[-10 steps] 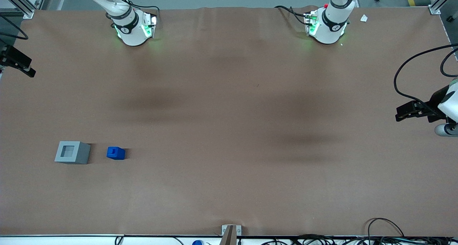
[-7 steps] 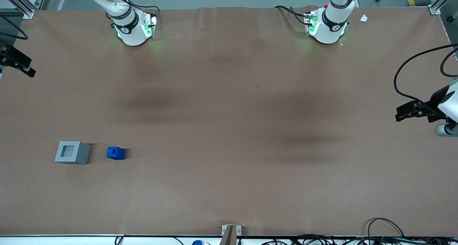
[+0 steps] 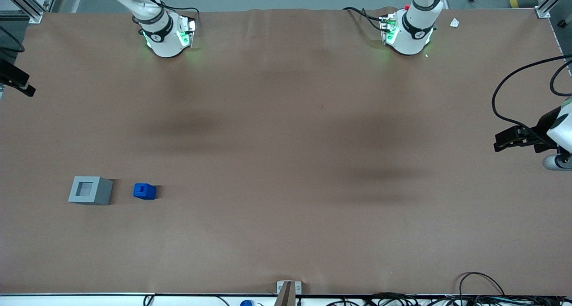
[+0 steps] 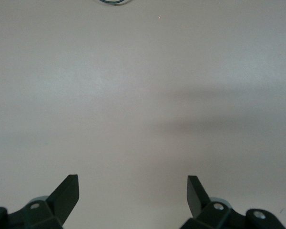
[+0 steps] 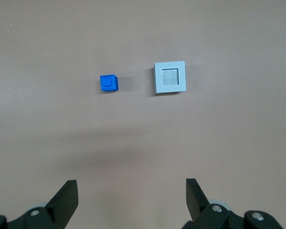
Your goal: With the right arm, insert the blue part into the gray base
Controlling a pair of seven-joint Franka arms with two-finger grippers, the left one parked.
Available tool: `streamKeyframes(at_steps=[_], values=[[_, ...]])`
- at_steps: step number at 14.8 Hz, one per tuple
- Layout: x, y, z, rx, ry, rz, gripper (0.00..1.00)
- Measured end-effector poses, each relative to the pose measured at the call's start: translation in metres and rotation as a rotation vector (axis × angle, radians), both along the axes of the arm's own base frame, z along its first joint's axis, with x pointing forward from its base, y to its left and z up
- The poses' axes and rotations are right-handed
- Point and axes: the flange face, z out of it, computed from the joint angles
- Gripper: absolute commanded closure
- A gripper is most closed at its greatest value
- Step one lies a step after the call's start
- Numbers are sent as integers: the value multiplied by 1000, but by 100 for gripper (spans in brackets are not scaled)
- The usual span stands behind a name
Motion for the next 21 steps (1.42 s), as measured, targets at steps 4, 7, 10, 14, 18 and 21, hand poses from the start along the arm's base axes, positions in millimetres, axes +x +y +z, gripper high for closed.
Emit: streamKeyframes(at_steps=[4, 7, 10, 14, 18, 21], values=[[3, -7, -6, 0, 6, -13, 0], [20, -23, -28, -2, 11, -39, 0], [44, -41, -75, 3, 69, -64, 0], [80, -40, -146, 1, 93, -51, 0], [107, -6, -197, -4, 87, 10, 0], [122, 26, -232, -6, 100, 61, 0]])
